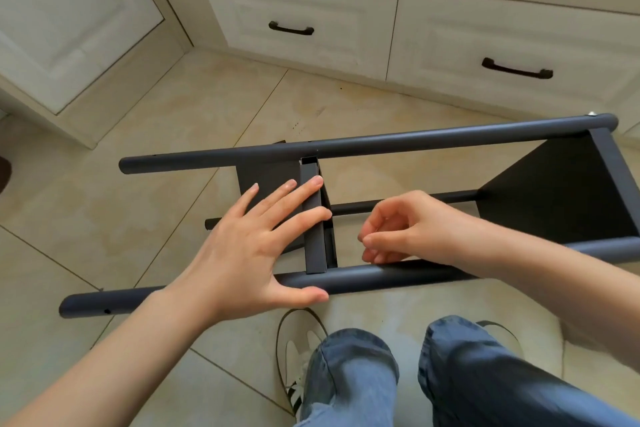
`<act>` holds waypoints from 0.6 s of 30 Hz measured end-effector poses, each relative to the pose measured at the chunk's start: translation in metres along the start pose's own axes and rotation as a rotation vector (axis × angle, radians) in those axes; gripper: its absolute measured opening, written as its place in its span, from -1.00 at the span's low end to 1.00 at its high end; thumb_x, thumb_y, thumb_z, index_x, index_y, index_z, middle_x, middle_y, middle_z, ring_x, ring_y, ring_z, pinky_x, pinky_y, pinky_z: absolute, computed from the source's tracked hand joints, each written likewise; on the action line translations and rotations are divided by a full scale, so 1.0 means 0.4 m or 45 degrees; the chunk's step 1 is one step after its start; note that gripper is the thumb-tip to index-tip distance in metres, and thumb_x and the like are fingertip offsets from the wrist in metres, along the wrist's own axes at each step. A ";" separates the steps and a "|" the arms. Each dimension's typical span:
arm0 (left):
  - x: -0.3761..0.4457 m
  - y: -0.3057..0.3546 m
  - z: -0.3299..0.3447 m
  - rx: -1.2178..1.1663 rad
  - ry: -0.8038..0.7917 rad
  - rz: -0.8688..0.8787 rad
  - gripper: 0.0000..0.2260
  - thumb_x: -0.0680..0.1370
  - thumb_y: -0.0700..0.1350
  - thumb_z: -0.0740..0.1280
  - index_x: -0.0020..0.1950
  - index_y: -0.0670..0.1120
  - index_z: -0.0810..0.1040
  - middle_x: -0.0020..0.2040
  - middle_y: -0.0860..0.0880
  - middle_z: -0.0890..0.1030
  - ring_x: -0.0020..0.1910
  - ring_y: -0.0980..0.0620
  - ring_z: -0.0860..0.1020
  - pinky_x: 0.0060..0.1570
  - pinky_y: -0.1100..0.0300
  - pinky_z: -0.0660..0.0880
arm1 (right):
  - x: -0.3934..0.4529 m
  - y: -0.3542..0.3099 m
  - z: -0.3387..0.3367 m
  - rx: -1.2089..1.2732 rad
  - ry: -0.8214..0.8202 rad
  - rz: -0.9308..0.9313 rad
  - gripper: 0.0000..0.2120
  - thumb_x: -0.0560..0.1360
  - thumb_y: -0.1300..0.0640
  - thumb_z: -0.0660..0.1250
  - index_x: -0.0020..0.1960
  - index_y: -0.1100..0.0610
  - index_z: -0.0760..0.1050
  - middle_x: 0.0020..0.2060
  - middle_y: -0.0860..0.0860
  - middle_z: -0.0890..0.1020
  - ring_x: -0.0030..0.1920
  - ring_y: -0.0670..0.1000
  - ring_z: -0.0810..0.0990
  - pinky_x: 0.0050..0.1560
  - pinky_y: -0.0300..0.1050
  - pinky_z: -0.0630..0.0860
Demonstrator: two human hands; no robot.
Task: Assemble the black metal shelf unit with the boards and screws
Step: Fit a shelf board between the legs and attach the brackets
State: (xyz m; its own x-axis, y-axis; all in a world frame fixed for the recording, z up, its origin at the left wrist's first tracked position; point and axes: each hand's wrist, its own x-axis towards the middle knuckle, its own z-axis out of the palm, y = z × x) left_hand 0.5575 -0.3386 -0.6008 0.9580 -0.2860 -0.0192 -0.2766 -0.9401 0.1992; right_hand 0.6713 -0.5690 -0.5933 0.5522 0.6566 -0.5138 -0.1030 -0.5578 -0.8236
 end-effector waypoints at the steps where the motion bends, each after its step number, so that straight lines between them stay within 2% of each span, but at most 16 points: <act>1: -0.002 0.001 0.002 -0.026 0.023 0.003 -0.22 0.42 0.50 0.23 0.54 0.14 0.28 0.65 0.12 0.04 0.61 -0.02 0.14 0.50 -0.27 0.19 | 0.007 -0.002 -0.001 0.006 -0.060 0.014 -0.93 0.53 0.18 0.40 -0.02 0.17 0.61 -0.21 0.02 0.74 -0.14 -0.01 0.72 -0.03 -0.18 0.65; 5: -0.001 -0.002 0.010 -0.088 0.059 0.014 -0.23 0.41 0.47 0.28 0.53 0.13 0.30 0.65 0.12 0.06 0.59 0.01 0.19 0.50 -0.25 0.21 | 0.047 -0.006 0.000 0.072 -0.239 0.059 -0.90 0.53 0.20 0.41 0.03 0.18 0.57 -0.15 0.02 0.74 -0.08 -0.02 0.72 0.01 -0.18 0.64; 10: -0.001 -0.006 0.011 -0.102 0.062 0.030 -0.22 0.41 0.48 0.29 0.51 0.09 0.35 0.65 0.09 0.10 0.54 0.00 0.31 0.47 -0.25 0.27 | 0.109 -0.012 0.009 0.232 -0.446 0.117 -0.88 0.54 0.25 0.38 0.06 0.24 0.53 -0.09 0.12 0.73 -0.02 0.07 0.72 0.00 -0.15 0.64; 15: 0.001 -0.008 0.014 -0.138 0.059 0.041 -0.24 0.40 0.49 0.30 0.49 0.12 0.33 0.65 0.09 0.10 0.55 0.00 0.29 0.48 -0.23 0.27 | 0.164 -0.015 0.006 0.251 -0.667 0.187 -0.96 0.55 0.21 0.37 -0.02 0.17 0.59 0.00 0.16 0.70 0.00 0.07 0.69 0.06 -0.09 0.63; 18: 0.001 -0.009 0.015 -0.161 0.066 0.044 -0.24 0.41 0.48 0.32 0.49 0.11 0.33 0.65 0.08 0.11 0.57 0.00 0.27 0.48 -0.22 0.27 | 0.190 -0.008 0.002 0.263 -0.753 0.239 -0.97 0.54 0.23 0.38 -0.06 0.15 0.61 -0.03 0.14 0.66 -0.01 0.06 0.63 0.13 -0.04 0.60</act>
State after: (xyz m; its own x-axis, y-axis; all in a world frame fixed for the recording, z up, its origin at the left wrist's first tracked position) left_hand 0.5585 -0.3366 -0.6074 0.9516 -0.3049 0.0395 -0.3010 -0.8981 0.3205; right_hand 0.7128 -0.5169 -0.6300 -0.0329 0.7588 -0.6505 -0.3431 -0.6199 -0.7057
